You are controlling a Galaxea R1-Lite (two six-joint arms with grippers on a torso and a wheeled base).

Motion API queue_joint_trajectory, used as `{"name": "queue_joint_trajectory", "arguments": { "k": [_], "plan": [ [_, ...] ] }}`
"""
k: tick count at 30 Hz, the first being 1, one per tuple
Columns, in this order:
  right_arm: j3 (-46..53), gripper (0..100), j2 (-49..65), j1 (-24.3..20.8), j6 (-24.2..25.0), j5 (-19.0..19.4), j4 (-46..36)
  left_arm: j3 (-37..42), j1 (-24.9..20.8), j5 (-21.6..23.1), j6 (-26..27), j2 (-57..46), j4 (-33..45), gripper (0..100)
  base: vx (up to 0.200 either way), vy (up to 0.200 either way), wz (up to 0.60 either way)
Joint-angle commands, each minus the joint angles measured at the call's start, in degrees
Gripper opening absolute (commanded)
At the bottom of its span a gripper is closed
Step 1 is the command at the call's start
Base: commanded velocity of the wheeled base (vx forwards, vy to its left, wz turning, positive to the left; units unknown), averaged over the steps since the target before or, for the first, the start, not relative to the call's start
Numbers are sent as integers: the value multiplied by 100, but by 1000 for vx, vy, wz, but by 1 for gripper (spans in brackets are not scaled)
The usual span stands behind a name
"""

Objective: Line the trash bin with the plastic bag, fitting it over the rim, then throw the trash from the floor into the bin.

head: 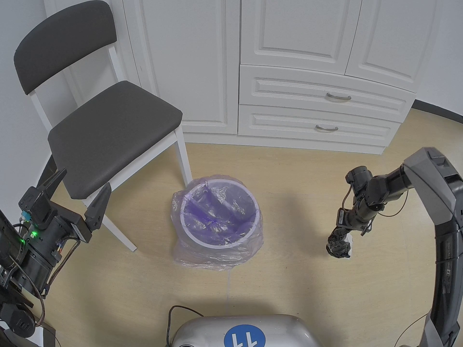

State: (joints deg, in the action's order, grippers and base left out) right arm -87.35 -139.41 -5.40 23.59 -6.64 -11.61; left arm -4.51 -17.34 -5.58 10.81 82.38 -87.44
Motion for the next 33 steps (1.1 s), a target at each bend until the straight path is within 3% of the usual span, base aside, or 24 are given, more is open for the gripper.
{"name": "queue_joint_trajectory", "arguments": {
  "k": [1,23,33],
  "plan": [
    [244,0,1540,-348,-65,67,-694,-111,204,5,0,-12,-1,100,0,0,0],
    [1343,0,5091,-1446,14,58,-835,-322,301,-4,0,-126,-1,100,0,0,0],
    [1571,0,6110,-2457,287,32,-808,-375,292,-13,0,-276,-10,100,0,0,0]
  ]
}}
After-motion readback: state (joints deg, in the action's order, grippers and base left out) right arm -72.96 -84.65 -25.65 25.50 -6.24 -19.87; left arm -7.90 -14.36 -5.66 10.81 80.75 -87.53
